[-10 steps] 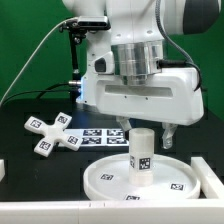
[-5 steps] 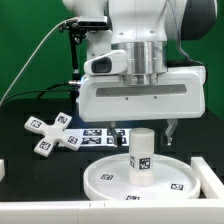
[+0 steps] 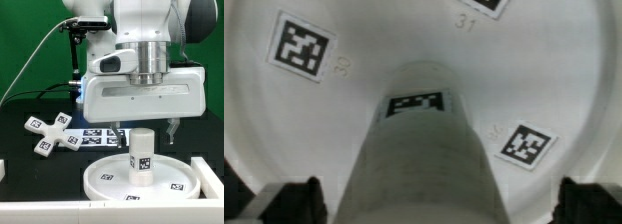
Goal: Assemble round table
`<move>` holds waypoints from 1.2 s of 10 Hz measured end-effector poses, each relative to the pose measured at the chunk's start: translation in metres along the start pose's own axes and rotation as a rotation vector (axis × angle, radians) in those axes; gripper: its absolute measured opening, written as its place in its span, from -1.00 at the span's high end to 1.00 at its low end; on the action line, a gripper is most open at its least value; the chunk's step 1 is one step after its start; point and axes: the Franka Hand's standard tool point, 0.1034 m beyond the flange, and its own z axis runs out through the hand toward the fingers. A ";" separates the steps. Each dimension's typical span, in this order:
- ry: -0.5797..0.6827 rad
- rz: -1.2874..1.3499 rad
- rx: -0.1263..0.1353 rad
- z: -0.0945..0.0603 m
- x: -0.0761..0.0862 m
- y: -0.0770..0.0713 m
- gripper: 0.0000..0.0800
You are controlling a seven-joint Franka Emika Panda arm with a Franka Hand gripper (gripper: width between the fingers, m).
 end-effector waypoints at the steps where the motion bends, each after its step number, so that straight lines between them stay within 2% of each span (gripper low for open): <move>1: 0.000 0.001 0.000 0.000 0.000 0.001 -0.36; 2: 0.001 0.004 -0.002 0.000 0.000 0.002 -0.03; 5: 0.000 0.209 -0.002 0.001 0.000 0.003 -0.01; 9: 0.021 0.672 -0.017 0.001 0.002 0.006 -0.01; 11: 0.007 0.877 -0.020 0.001 0.001 0.006 -0.02; 12: 0.006 1.008 -0.012 0.001 0.001 0.006 -0.02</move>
Offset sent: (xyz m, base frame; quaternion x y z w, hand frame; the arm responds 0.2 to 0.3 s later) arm 0.0000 0.0000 0.0000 0.0000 0.0000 0.1296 0.9916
